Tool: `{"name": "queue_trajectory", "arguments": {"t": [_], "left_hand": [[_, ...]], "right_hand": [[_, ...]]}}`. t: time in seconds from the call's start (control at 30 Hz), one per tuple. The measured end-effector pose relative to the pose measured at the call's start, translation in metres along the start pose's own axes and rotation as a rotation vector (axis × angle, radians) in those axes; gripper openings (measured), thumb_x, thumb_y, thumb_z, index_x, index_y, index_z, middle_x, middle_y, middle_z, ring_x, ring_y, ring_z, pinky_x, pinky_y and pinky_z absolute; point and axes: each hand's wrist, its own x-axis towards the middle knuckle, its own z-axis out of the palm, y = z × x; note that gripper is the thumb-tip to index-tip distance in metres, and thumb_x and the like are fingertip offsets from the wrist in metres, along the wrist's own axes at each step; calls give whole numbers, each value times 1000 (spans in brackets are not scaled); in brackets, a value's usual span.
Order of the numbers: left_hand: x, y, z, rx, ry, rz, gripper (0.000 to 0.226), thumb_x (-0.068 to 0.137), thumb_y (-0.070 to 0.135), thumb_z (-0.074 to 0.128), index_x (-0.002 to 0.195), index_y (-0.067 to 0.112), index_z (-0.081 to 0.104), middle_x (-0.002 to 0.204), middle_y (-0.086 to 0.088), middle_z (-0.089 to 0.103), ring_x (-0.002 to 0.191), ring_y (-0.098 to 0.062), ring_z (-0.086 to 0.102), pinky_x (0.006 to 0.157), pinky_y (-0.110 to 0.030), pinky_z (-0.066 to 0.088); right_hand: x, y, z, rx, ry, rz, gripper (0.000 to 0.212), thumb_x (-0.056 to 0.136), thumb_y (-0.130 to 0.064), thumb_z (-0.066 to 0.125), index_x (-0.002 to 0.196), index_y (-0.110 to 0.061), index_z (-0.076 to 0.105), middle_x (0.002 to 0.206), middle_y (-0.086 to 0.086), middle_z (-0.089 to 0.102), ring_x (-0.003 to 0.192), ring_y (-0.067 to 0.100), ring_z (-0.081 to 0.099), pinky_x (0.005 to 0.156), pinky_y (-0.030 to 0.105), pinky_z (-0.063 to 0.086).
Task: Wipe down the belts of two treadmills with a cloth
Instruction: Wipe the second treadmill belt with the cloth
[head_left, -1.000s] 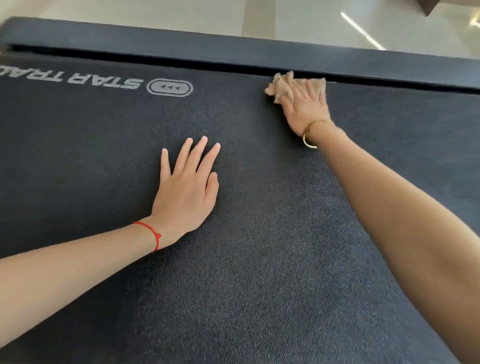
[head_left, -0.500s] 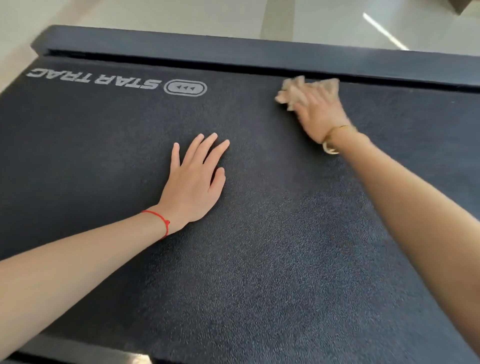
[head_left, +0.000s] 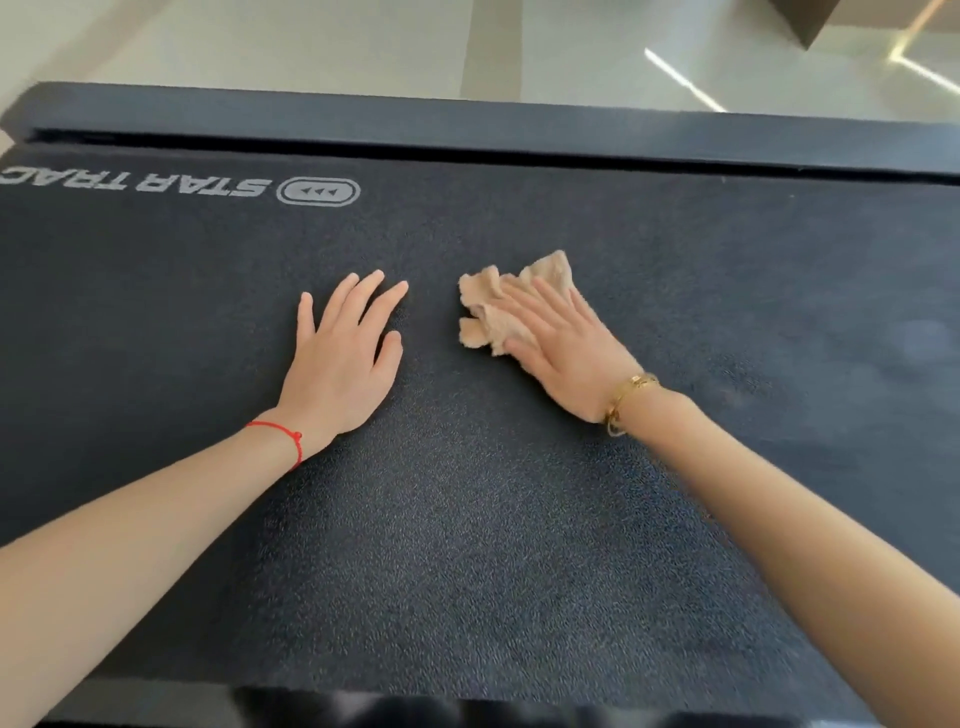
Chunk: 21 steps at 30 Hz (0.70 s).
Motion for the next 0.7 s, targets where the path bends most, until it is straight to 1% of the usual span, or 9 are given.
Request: {"name": "queue_trajectory", "arguments": {"t": [0.07, 0.1, 0.13, 0.2, 0.27, 0.4, 0.47, 0.6, 0.7], "left_hand": [[0, -1, 1, -4, 12, 9, 52, 103, 28, 38, 154, 26, 30, 162, 0, 25, 152, -21, 13, 120, -60, 6], [0, -1, 1, -5, 17, 12, 52, 103, 27, 39, 154, 26, 31, 162, -1, 26, 152, -22, 14, 120, -60, 6], [0, -1, 1, -5, 20, 14, 52, 102, 26, 39, 154, 26, 32, 161, -1, 26, 152, -22, 15, 120, -60, 6], [0, -2, 1, -7, 27, 14, 52, 102, 26, 40, 154, 25, 32, 161, -2, 27, 151, -22, 15, 119, -61, 7], [0, -1, 0, -9, 30, 15, 52, 102, 26, 40, 154, 24, 32, 161, -3, 27, 151, -23, 15, 119, -61, 7], [-1, 0, -1, -9, 30, 17, 52, 102, 26, 40, 154, 23, 33, 161, -5, 28, 151, -24, 16, 119, -63, 7], [-1, 1, -1, -11, 22, 11, 52, 103, 26, 39, 154, 23, 32, 161, -5, 27, 151, -24, 15, 119, -63, 6], [-2, 2, 0, -11, 13, 3, 52, 103, 27, 37, 154, 23, 32, 162, -5, 26, 151, -25, 14, 119, -62, 5], [-3, 4, -1, 5, -4, -6, 52, 104, 27, 34, 156, 22, 29, 162, -6, 24, 152, -26, 13, 119, -62, 6]], "right_hand": [[0, 22, -10, -27, 27, 17, 50, 102, -29, 26, 140, -2, 44, 140, 22, 48, 127, 45, 44, 105, 64, 30], [3, 43, -14, -61, 62, 99, 53, 99, -30, 24, 138, -1, 45, 133, 24, 51, 118, 48, 49, 101, 63, 32], [3, 67, -16, -52, 56, 226, 58, 98, -34, 20, 143, -4, 39, 136, 21, 48, 122, 45, 46, 106, 59, 28], [0, 105, -17, -48, 78, 469, 59, 100, -39, 20, 153, -12, 23, 150, 12, 35, 139, 34, 28, 115, 49, 14], [-6, 106, -11, -75, 82, 538, 62, 99, -42, 18, 154, -15, 17, 156, 6, 28, 144, 27, 18, 117, 46, 7], [-38, 43, 1, -59, 49, 359, 66, 97, -48, 12, 155, -17, 16, 161, 0, 21, 149, 21, 9, 121, 41, -2], [-65, 6, 9, -26, 28, 271, 63, 99, -50, 12, 155, -21, 16, 162, -3, 17, 150, 17, 4, 122, 42, -1], [-117, -71, 19, 13, 20, 103, 55, 104, -46, 22, 155, -26, 20, 162, -7, 14, 151, 15, 1, 122, 44, 5], [-142, -92, 25, 42, -40, 59, 54, 103, -47, 22, 154, -30, 20, 162, -11, 10, 151, 14, 0, 122, 44, 4]]}}
